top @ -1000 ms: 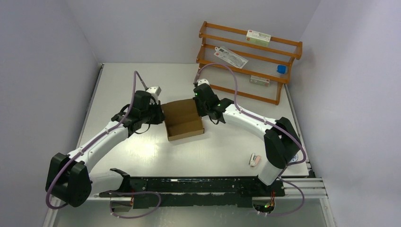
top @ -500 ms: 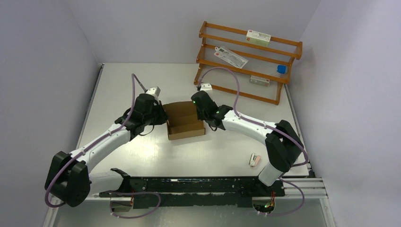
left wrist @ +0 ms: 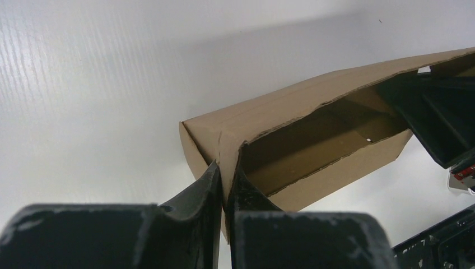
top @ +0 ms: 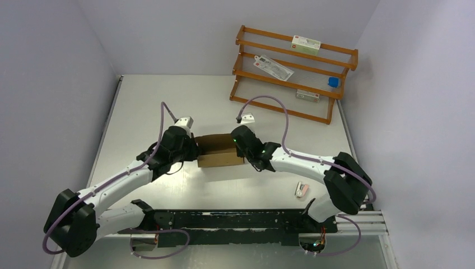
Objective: Fold the paper box
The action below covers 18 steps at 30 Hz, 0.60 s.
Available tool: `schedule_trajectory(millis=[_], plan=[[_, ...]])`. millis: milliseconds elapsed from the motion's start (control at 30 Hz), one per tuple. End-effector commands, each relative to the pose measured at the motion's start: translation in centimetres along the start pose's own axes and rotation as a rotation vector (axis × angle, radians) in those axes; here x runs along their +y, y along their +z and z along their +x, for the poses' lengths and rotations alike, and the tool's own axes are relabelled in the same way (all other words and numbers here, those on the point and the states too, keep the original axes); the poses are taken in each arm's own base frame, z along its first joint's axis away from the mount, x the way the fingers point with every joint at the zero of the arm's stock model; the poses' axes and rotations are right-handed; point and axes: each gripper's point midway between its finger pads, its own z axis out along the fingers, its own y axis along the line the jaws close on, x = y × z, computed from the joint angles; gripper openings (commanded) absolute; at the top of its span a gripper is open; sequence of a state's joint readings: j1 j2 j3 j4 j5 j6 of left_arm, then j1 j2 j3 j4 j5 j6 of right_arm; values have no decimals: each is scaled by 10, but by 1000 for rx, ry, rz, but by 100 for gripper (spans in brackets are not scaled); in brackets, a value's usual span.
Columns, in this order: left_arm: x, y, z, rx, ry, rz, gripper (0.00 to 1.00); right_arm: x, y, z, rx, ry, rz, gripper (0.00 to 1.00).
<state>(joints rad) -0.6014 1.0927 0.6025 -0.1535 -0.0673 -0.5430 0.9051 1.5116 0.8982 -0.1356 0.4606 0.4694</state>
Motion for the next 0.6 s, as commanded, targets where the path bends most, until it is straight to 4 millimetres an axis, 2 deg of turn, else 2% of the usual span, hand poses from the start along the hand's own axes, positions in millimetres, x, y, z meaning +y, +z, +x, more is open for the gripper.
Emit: schedule_trajectory(millis=[0,300,367,400,433,567], plan=[[-19,-5,-4,-42,1,81,11,34,-20,-27,-100,72,-140,23],[-8,-8,3,-60,29,26,11,32,-59,-49,-159,90,-219,58],[-8,-7,3,-76,29,16,10,30,-64,-51,-173,90,-225,73],[-8,-7,2,-87,27,13,10,27,-66,-51,-182,86,-220,93],[-7,-7,2,-96,26,9,9,24,-67,-52,-190,84,-212,99],[-7,-4,1,-123,34,-18,8,22,-73,-56,-202,74,-219,100]])
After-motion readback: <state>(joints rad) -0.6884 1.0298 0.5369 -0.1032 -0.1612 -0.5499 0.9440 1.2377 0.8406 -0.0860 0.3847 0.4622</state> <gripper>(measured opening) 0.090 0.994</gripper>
